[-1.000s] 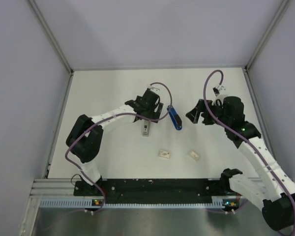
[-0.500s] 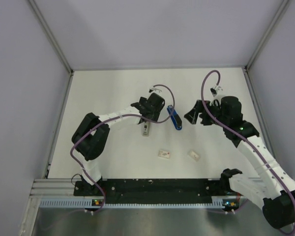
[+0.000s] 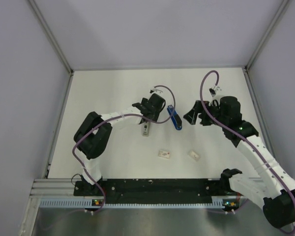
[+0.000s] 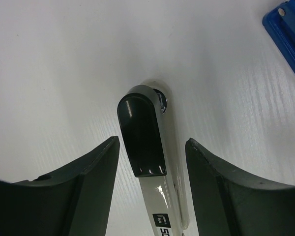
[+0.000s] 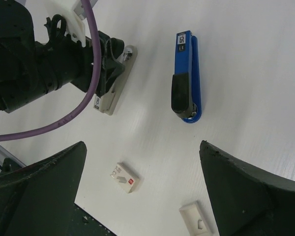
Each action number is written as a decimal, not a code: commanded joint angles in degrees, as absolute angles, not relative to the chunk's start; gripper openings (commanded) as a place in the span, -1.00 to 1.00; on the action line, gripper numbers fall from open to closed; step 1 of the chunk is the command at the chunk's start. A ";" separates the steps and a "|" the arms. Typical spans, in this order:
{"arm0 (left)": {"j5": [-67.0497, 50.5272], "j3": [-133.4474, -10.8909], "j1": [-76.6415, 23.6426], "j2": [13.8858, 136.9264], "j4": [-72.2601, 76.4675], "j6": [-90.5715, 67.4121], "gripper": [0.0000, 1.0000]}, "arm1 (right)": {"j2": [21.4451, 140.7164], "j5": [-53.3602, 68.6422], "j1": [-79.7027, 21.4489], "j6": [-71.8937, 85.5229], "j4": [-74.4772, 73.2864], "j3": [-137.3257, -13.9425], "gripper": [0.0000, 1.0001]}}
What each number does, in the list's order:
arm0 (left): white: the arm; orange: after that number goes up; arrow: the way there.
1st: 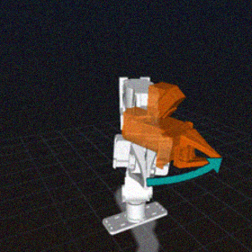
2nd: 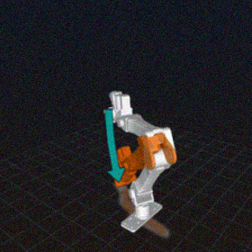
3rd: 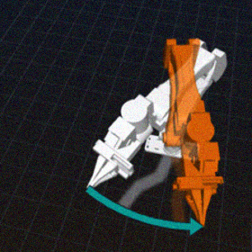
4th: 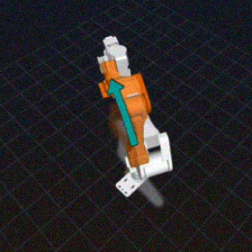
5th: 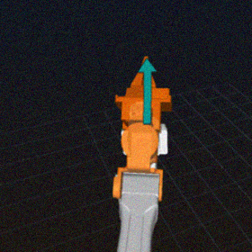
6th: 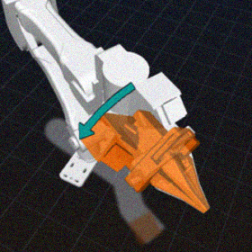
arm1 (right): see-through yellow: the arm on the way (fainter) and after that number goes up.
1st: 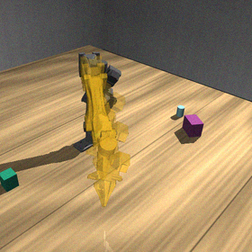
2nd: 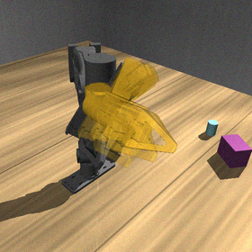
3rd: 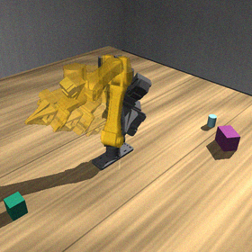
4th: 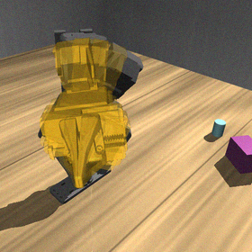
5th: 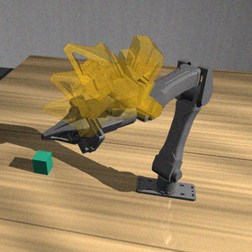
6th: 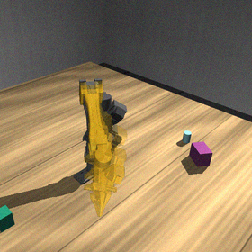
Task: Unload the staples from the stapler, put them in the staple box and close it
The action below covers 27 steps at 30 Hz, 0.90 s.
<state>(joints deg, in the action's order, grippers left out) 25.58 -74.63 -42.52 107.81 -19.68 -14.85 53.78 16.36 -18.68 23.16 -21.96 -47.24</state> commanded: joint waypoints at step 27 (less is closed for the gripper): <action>6.44 -66.72 -41.40 96.51 -14.06 -0.62 -1.00 | 56.95 16.08 -27.24 16.70 -22.06 -47.72 0.93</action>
